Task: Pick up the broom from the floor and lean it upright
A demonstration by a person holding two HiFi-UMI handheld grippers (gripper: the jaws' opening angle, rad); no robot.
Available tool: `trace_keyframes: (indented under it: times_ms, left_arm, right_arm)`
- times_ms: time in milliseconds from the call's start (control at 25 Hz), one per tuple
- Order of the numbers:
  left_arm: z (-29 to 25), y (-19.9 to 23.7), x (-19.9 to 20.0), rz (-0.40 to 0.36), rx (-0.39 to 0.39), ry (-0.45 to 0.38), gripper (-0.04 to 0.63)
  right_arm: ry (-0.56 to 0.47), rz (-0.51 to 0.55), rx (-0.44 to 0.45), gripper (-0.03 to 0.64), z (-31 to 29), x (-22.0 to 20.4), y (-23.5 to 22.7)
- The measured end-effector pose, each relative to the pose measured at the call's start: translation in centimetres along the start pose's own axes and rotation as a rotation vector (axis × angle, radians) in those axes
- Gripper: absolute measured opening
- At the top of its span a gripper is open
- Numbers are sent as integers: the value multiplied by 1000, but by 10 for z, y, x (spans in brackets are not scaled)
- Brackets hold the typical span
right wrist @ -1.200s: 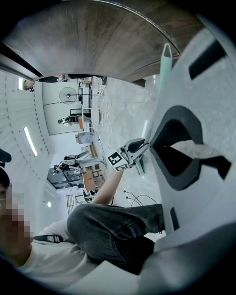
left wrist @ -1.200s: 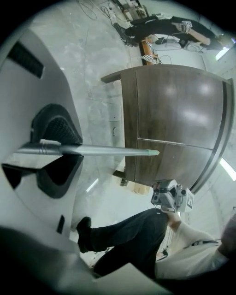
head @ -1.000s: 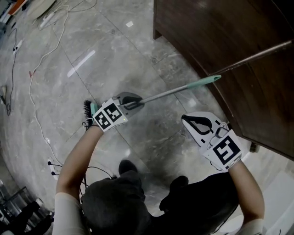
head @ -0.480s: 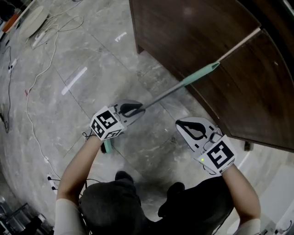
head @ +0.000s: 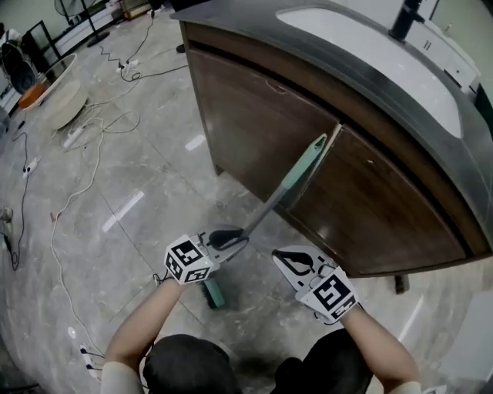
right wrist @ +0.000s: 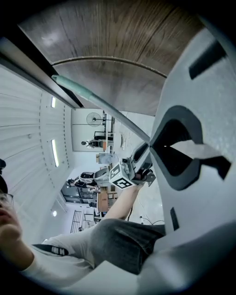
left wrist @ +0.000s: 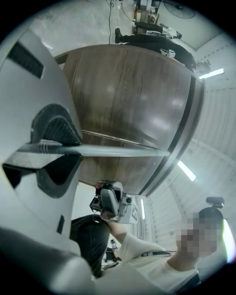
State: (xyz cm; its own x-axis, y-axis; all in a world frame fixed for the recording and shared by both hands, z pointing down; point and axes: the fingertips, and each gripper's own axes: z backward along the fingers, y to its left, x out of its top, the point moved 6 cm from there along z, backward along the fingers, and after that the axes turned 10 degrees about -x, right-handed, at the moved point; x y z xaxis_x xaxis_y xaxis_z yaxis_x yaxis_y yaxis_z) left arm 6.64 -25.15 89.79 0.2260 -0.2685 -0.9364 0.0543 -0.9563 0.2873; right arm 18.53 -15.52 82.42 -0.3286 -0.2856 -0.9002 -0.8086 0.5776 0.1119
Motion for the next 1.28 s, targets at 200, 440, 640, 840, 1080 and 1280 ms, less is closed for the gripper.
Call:
trace_keyframes:
  times_ms: [200, 440, 640, 840, 1080, 1280]
  left_arm:
    - [-23, 3, 21, 13, -11, -19, 71]
    - [-43, 5, 24, 29, 5, 0, 71]
    - [-46, 15, 22, 26, 53, -9, 71]
    - [-43, 21, 26, 14, 79, -37, 86]
    - [-41, 22, 24, 4, 96, -34, 130]
    - [-35, 18, 27, -13, 101, -41, 135]
  right_arm:
    - [-32, 10, -29, 0, 3, 0, -3]
    - [-51, -18, -62, 0, 11, 1, -11]
    - [-37, -2, -67, 0, 17, -6, -15]
    - [-39, -43, -87, 0, 25, -8, -26]
    - [-32, -44, -84, 0, 23, -14, -27]
    - [-28, -48, -66, 0, 17, -11, -23]
